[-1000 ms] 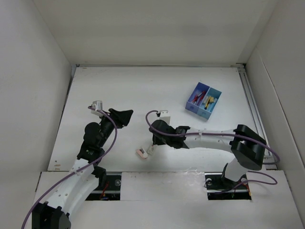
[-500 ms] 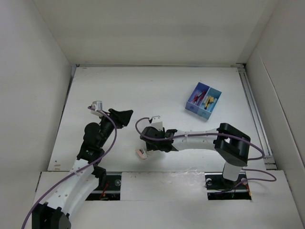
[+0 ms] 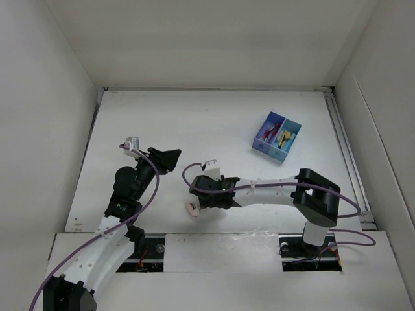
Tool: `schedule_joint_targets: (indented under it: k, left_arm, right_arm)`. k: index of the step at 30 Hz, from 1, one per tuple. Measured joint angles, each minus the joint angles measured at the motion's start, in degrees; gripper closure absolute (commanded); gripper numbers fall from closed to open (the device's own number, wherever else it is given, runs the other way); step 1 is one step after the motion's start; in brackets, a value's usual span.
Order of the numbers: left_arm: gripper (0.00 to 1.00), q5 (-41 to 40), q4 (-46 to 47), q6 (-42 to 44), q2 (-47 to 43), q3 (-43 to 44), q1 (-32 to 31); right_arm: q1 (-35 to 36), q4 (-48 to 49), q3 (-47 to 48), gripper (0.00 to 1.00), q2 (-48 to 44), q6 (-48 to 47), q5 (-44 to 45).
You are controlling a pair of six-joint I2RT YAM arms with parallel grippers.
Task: Sort the stationery into containers
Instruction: Pick up the stationery from the center of the board.
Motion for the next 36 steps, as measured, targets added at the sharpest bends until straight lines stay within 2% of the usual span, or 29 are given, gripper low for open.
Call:
schedule_joint_targets:
  k: [6,13,16,22,26,27,29,31,36]
  left_arm:
    - [0.46,0.1,0.0,0.0,0.0,0.0,0.0]
    - [0.46,0.1,0.0,0.0,0.0,0.0,0.0]
    - [0.46,0.1,0.0,0.0,0.0,0.0,0.0]
    - [0.46,0.1,0.0,0.0,0.0,0.0,0.0]
    - [0.46,0.1,0.0,0.0,0.0,0.0,0.0]
    - [0.46,0.1,0.0,0.0,0.0,0.0,0.0]
    - [0.46,0.1,0.0,0.0,0.0,0.0,0.0]
    - [0.46,0.1,0.0,0.0,0.0,0.0,0.0]
    - [0.46,0.2,0.0,0.0,0.0,0.0,0.0]
  right_arm:
    - [0.4,0.4,0.0,0.34,0.1,-0.1,-1.4]
    - [0.8,1.5,1.5,0.54,3.2,-0.6,-1.0]
    - [1.1,0.8,1.5,0.56,3.0,-0.8,-0.4]
    - [1.1,0.2,0.7,0.52,-0.9,-1.6,-1.4]
    - [1.1,0.1,0.9,0.51,0.4,-1.4,-2.0]
    - [1.1,0.0,0.9,0.49,1.3,-1.3,-2.2]
    - [1.2,-0.2,0.8,0.34,2.3,-1.0,-2.1]
    - [1.4,0.1,0.5,0.27,1.9,-0.8,-2.6]
    - [1.4,0.2,-2.3,0.26,-0.8,-0.8,-5.2]
